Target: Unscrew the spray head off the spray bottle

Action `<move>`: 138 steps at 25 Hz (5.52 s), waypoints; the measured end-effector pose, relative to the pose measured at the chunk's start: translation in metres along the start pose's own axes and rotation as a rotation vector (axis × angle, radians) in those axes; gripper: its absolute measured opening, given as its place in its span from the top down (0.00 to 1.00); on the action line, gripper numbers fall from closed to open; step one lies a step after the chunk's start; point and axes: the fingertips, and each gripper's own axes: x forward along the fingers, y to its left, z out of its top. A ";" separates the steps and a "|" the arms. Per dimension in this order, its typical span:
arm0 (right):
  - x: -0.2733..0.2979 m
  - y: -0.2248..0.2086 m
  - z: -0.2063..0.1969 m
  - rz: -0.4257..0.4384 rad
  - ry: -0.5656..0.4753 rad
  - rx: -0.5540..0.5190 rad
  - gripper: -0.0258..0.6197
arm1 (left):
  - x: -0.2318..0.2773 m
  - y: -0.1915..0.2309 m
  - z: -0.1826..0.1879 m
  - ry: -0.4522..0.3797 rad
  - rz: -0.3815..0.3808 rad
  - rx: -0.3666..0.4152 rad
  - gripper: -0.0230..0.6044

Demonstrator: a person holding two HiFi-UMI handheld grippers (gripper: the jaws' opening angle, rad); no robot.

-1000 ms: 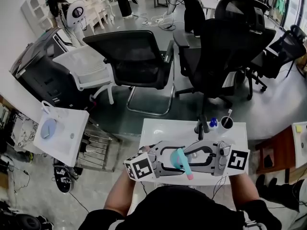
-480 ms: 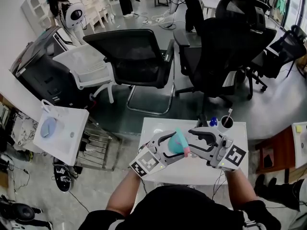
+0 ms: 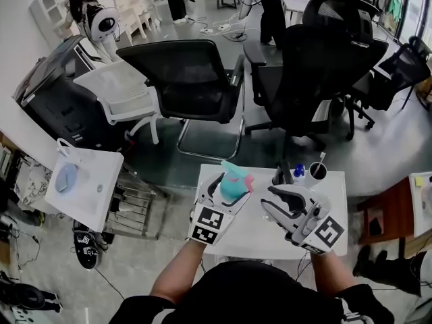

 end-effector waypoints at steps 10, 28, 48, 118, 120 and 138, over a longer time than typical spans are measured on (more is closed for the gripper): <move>0.041 0.030 -0.030 0.008 0.106 0.061 0.80 | 0.003 -0.014 -0.006 0.018 0.007 0.017 0.35; 0.041 -0.007 -0.045 -0.213 0.164 0.058 0.67 | 0.000 -0.025 -0.001 -0.023 0.000 0.037 0.35; 0.045 -0.019 -0.041 -0.278 0.146 0.078 0.74 | 0.001 -0.047 -0.001 -0.014 -0.019 0.127 0.35; 0.046 0.013 -0.055 -0.215 0.175 0.015 0.75 | -0.011 -0.062 -0.025 0.009 -0.159 0.045 0.35; 0.045 0.014 -0.053 -0.193 0.173 0.003 0.75 | -0.012 -0.063 -0.025 0.004 -0.167 0.046 0.35; 0.039 0.015 -0.003 -0.117 0.136 -0.069 0.75 | 0.002 -0.047 -0.061 0.079 -0.113 0.059 0.35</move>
